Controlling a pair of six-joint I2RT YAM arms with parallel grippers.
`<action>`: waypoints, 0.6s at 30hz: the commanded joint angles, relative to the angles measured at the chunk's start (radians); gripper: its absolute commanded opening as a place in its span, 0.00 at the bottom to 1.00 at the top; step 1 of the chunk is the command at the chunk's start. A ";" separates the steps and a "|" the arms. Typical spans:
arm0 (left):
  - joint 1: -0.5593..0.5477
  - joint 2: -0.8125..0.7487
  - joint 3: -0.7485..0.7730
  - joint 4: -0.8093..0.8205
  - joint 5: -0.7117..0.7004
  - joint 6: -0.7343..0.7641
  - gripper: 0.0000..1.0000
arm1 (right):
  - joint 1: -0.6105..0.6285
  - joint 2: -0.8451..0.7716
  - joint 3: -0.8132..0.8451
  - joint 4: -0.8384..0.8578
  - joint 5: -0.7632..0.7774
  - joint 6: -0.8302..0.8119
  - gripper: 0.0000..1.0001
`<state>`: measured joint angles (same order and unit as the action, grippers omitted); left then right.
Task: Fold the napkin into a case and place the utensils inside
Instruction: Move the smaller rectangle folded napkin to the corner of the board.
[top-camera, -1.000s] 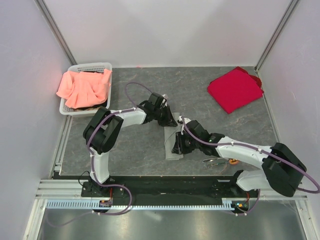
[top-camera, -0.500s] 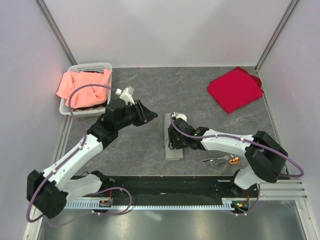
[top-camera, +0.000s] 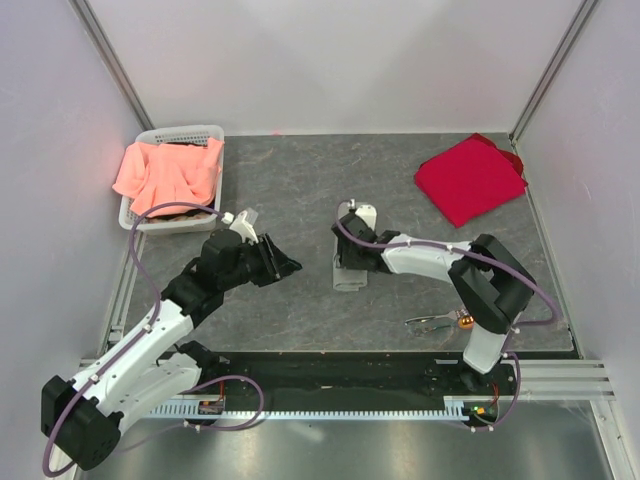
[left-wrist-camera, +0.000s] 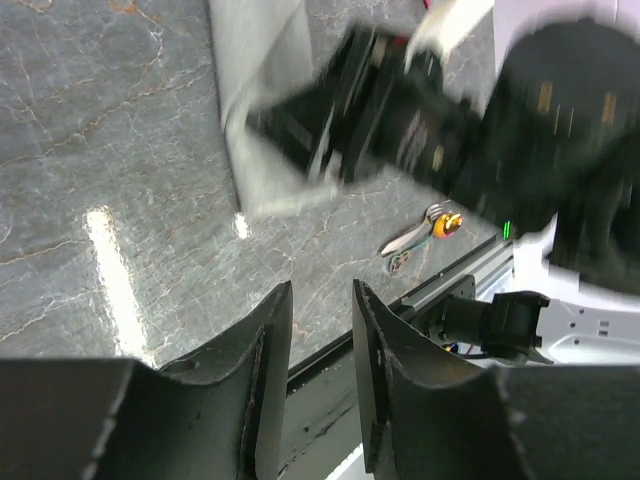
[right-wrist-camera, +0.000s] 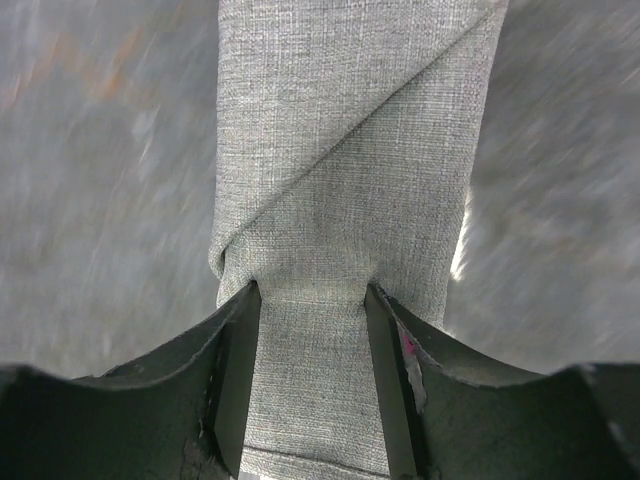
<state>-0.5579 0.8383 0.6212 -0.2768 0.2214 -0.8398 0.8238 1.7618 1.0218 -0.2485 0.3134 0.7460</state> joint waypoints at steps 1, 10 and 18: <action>0.000 -0.005 0.005 0.005 0.041 0.004 0.38 | -0.152 0.088 0.085 -0.038 0.020 -0.092 0.56; 0.000 0.076 0.031 0.041 0.110 0.036 0.38 | -0.385 0.343 0.470 -0.123 -0.036 -0.304 0.57; 0.000 0.179 0.052 0.080 0.214 0.073 0.41 | -0.428 0.426 0.618 -0.183 -0.089 -0.398 0.61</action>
<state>-0.5579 0.9802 0.6262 -0.2573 0.3443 -0.8234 0.3893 2.1704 1.6066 -0.3569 0.2626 0.4206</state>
